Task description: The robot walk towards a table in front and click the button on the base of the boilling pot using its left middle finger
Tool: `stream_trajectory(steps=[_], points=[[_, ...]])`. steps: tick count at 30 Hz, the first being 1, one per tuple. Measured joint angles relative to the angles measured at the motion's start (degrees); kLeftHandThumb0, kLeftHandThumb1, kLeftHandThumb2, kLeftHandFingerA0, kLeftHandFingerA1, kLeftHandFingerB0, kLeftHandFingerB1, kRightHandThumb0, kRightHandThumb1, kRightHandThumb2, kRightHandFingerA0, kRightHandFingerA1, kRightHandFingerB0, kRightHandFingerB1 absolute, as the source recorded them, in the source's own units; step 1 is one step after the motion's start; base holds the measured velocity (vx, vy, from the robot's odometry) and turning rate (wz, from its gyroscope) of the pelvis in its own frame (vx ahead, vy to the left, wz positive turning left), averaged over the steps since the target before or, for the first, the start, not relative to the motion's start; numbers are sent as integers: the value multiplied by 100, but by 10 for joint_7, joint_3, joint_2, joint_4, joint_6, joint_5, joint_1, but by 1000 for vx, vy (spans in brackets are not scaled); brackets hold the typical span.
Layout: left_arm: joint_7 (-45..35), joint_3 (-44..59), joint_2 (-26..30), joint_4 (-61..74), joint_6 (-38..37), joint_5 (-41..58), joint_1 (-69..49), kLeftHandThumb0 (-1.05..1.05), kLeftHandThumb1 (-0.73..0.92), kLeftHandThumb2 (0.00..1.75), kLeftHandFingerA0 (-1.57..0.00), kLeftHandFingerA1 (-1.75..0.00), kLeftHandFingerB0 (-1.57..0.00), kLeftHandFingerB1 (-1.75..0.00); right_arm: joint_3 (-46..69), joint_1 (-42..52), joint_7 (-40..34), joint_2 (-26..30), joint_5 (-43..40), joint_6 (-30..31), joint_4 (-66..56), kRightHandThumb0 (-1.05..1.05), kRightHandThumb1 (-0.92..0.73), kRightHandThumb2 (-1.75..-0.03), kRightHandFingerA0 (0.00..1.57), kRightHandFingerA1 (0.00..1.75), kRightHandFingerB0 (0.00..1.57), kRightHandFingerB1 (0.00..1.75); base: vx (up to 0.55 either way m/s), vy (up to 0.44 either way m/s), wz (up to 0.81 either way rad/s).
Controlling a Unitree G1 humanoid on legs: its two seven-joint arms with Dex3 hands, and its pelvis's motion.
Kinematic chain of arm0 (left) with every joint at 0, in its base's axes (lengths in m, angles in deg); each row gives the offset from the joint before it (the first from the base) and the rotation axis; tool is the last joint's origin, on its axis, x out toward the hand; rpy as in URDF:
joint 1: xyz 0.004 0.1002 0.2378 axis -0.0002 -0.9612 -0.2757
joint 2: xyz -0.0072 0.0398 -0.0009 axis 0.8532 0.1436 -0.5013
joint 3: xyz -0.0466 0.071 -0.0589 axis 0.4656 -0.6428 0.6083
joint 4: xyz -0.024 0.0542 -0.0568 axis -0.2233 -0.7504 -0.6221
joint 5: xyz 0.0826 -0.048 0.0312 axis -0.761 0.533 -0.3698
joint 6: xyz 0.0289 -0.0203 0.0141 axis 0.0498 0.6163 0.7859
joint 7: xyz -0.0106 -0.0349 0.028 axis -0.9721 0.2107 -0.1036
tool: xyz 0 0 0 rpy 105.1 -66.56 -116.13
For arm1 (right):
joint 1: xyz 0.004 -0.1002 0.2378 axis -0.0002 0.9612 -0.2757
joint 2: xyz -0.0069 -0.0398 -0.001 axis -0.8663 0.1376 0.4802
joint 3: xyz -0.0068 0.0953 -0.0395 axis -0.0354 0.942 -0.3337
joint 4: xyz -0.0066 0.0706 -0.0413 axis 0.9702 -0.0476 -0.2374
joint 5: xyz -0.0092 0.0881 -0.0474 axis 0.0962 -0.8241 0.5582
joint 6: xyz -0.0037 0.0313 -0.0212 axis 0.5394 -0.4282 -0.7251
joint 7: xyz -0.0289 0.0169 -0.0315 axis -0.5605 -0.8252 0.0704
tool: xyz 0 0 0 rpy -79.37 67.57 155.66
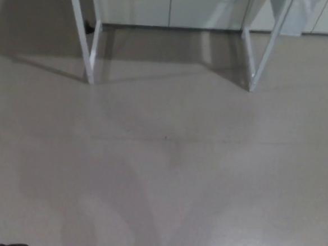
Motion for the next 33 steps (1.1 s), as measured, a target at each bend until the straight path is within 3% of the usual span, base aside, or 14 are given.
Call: stream_trajectory(steps=[3,4,5,6,11,20,25,29,30,32,33], points=[[1,1,9,1,-1,0,3,-15,41,88,-44,-65,-16,-50,-3,-1,-1,-2,1,-3,-1,-47,-48,-74,66,54,47,48,283,220,4],[1,1,9,2,-1,0,1,-19,60,57,-53,-54,-27,-34,-3,0,-1,-2,1,-3,-1,-47,-48,-74,67,54,48,48,241,138,5],[1,2,9,2,-1,1,-1,-19,60,57,-53,-54,-27,-34,-4,0,-2,-3,1,-4,-1,-47,-48,-74,67,54,48,48,186,109,9],[1,2,9,2,-1,1,-2,-15,42,88,-43,-64,-16,-50,-4,1,-2,-3,2,-5,0,-46,-47,-74,65,53,48,48,180,108,9],[2,2,10,3,-1,1,-4,-18,42,89,-40,-63,-16,-50,-4,1,-3,-5,2,-7,1,-47,-48,-74,66,54,48,48,216,6,6],[3,1,8,12,0,3,2,-15,41,88,-47,-66,-18,-50,-8,-1,-13,-4,11,-12,0,-45,-48,-74,65,53,48,48,207,-115,-1],[3,1,8,13,0,2,-2,-17,42,88,-38,-61,-15,-49,-9,1,-14,-3,13,-12,2,-47,-49,-75,65,53,47,48,159,-19,-15],[4,-2,6,14,0,1,-4,-15,42,88,-43,-64,-17,-50,-16,3,-19,-3,17,-13,3,-45,-49,-74,65,54,49,48,215,189,-10],[4,-1,7,14,0,1,-4,-19,59,57,-56,-55,-30,-35,-18,3,-19,-3,18,-14,3,-46,-48,-74,65,53,48,48,241,327,-24],[5,1,12,15,0,2,-3,-18,59,57,-55,-54,-31,-35,-21,3,-19,-5,19,-16,3,-45,-48,-74,64,53,47,48,233,248,12],[6,1,13,15,0,1,-3,-15,41,88,-48,-66,-19,-51,-22,4,-20,-5,20,-17,3,-45,-48,-74,63,53,46,48,182,152,-4]])
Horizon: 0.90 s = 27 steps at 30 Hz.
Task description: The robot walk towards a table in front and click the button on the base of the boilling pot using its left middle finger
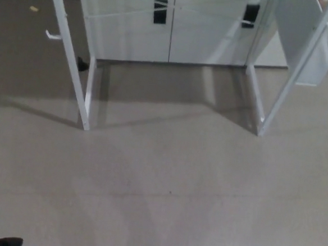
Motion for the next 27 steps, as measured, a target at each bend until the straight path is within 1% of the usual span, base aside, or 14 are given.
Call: stream_trajectory(steps=[1,8,12,14,15,16,17,18,19,22,25,26,27], points=[[0,0,0,0,0,0,-1,-16,42,88,-44,-64,-18,-50,0,0,0,0,1,-1,0,-45,-48,-74,63,53,47,48,219,130,5],[0,-2,0,-2,0,0,0,-15,43,89,-40,-63,-16,-50,-5,0,-4,0,5,-3,0,-45,-49,-75,65,54,47,48,214,15,5],[0,-4,0,-1,0,-1,-3,-16,42,88,-45,-65,-17,-50,-7,3,-6,1,10,-5,2,-45,-49,-74,64,53,46,48,203,-148,-4],[-1,-6,0,0,0,-1,0,-16,42,88,-47,-66,-18,-50,-7,1,-6,1,12,-7,0,-45,-49,-74,63,53,47,48,169,-256,35],[-1,-6,-1,1,0,-1,3,-19,60,57,-53,-52,-30,-34,-5,0,-8,4,12,-7,0,-45,-49,-74,62,53,47,48,151,-246,-12],[-1,-7,-1,1,0,-1,3,-16,41,88,-47,-65,-18,-50,-4,-1,-8,4,12,-7,-1,-45,-49,-74,63,53,47,48,146,-235,1],[-1,-7,-2,1,0,-1,3,-16,41,88,-43,-64,-17,-50,-3,-1,-8,5,13,-7,-1,-45,-49,-75,63,53,47,48,126,-127,0],[-1,-7,-2,1,0,-1,3,-16,41,88,-43,-64,-17,-50,-3,-2,-9,5,13,-7,0,-45,-49,-75,63,53,47,48,123,-70,-5],[-1,-7,-2,0,0,-1,3,-16,42,88,-39,-62,-16,-50,-3,-2,-8,5,13,-7,0,-46,-49,-75,64,54,47,48,147,-41,-14],[-1,-7,-2,-2,0,-1,2,-16,41,88,-45,-65,-18,-50,-4,0,-9,5,14,-7,0,-46,-48,-75,64,54,48,49,144,-27,-14],[-1,-8,-2,-3,0,-1,2,-16,41,88,-48,-66,-19,-51,-5,2,-9,5,15,-7,2,-46,-48,-75,66,54,49,49,154,45,-7],[-1,-10,-5,-4,0,-2,3,-21,59,59,-56,-54,-31,-35,-4,2,-10,5,15,-8,3,-45,-48,-75,66,54,49,49,260,256,4],[0,-10,-4,-4,0,-2,3,-16,41,88,-46,-65,-18,-50,-5,1,-10,4,15,-9,4,-46,-48,-75,66,54,49,49,254,212,-29]])
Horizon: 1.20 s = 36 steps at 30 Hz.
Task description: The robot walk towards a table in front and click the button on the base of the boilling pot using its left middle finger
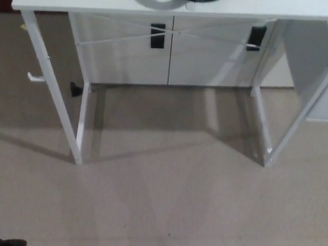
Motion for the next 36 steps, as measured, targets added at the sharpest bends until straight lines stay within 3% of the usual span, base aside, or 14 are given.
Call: stream_trajectory(steps=[1,2,3,16,17,18,36], points=[[0,1,4,0,0,0,2,-21,59,57,-54,-52,-31,-34,-1,-1,0,-3,0,-1,1,-46,-49,-75,66,54,48,49,247,168,19],[1,1,7,0,0,0,3,-21,59,57,-54,-52,-31,-34,-1,-1,0,-3,1,-1,1,-46,-49,-75,66,54,48,49,218,197,4],[1,0,10,0,0,0,3,-16,42,88,-43,-64,-17,-50,-1,-2,-1,-3,1,-2,2,-46,-49,-75,66,54,48,48,159,158,-5],[2,-17,15,-3,-4,-7,-4,-16,43,89,-44,-64,-20,-51,-12,2,-7,-5,9,-4,1,-47,-48,-76,69,55,50,49,215,-4,5],[2,-18,14,-2,-5,-7,-2,-20,60,58,-53,-53,-33,-35,-12,2,-7,-2,10,-5,0,-47,-48,-76,70,55,50,49,233,-100,28],[2,-18,14,-1,-7,-7,1,-17,42,89,-44,-64,-21,-51,-12,1,-9,0,10,-5,-1,-48,-48,-76,70,55,51,49,221,-109,-6],[0,-26,20,7,-12,-9,-8,-18,42,87,-39,-61,-21,-50,-18,6,-12,0,14,-7,-3,-47,-48,-76,70,55,51,50,201,65,-7]])
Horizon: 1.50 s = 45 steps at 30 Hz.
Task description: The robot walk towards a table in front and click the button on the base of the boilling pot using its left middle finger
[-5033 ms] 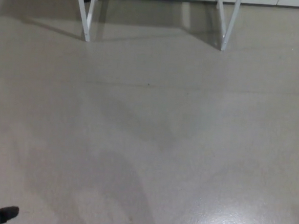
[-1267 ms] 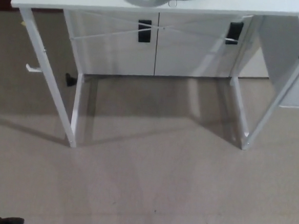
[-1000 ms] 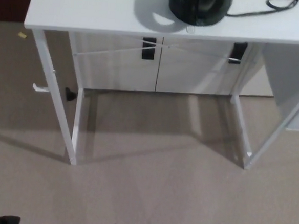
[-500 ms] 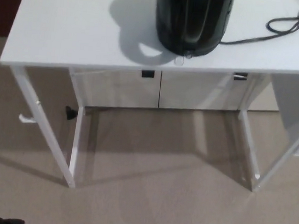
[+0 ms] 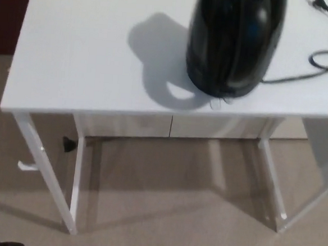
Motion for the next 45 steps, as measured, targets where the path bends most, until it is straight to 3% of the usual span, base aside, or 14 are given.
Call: stream_trajectory(steps=[1,28,31,32,40,44,45], points=[[0,-1,0,0,0,0,0,-21,61,58,-48,-48,-33,-35,0,0,0,0,0,0,0,-47,-48,-76,69,55,51,50,180,7,10],[6,-38,6,1,-24,-34,-5,-24,59,57,-52,-47,-38,-36,-2,-6,-1,1,7,1,3,-47,-48,-76,69,55,51,50,137,-17,5],[6,-36,-2,3,-25,-34,-11,-18,57,56,-48,-50,-40,-37,-1,-5,-1,1,7,0,2,-47,-48,-76,68,55,51,50,78,23,8],[4,-31,-9,8,-25,-31,-13,-26,53,64,-46,-54,-38,-42,-1,-6,0,1,7,0,2,-47,-48,-76,68,55,50,50,64,-49,7],[-29,-7,-62,49,-25,1,-44,-29,51,65,-48,-56,-37,-43,-1,0,1,2,7,0,2,-47,-48,-76,68,55,51,50,30,-69,1],[-41,-6,-72,69,-25,9,-56,-26,53,64,-48,-55,-35,-41,-1,0,1,2,7,0,2,-47,-48,-76,69,55,52,50,16,-41,1],[-42,-6,-73,74,-25,10,-59,-21,57,56,-51,-52,-37,-37,-1,0,1,2,7,0,2,-47,-48,-76,69,55,51,50,0,0,0]])
